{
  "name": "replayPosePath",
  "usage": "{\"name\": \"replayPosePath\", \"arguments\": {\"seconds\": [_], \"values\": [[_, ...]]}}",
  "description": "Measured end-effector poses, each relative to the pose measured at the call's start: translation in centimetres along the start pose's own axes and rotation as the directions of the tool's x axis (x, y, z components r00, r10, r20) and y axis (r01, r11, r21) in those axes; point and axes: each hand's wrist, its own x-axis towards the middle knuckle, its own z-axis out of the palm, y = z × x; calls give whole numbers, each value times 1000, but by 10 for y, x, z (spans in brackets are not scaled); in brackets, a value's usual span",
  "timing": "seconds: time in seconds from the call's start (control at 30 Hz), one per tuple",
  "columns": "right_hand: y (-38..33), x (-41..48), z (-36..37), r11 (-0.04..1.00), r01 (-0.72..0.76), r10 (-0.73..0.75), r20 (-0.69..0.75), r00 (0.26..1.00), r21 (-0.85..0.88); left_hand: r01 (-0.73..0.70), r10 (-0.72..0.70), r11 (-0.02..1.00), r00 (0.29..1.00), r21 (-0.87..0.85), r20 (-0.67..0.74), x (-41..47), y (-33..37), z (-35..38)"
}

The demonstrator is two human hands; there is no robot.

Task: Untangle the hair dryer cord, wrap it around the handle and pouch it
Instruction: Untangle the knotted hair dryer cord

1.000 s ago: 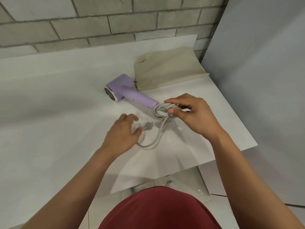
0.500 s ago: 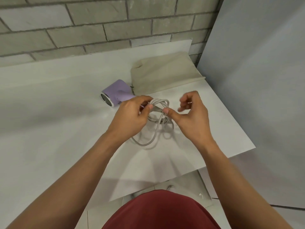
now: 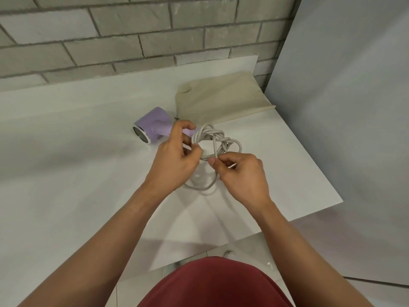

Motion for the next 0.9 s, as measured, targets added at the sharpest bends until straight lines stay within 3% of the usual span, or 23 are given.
{"name": "replayPosePath", "arguments": {"seconds": [0.1, 0.27, 0.53, 0.73, 0.8, 0.9], "values": [[-1, -2, 2, 996, -42, 43, -9, 999, 80, -99, 89, 991, 991, 87, 104, -1, 3, -6], [-3, -2, 3, 993, -52, 56, -34, 998, 109, -156, 122, 972, 974, 175, 191, 6, -2, -6], [-7, 2, 5, 984, 93, -109, -100, 989, -149, -204, 139, 965, 931, 167, 337, 3, -8, -7], [-3, 8, 4, 935, 119, -212, -258, 943, -334, -218, 149, 964, 920, 156, 361, 4, 1, -2], [3, 12, -2, 927, 181, -264, -230, 937, -328, -217, 146, 965, 910, 147, 388, 6, 2, -6], [13, 22, -9, 964, 212, -221, -43, 974, -163, -211, 133, 968, 887, 133, 442, 11, 2, -11]]}}
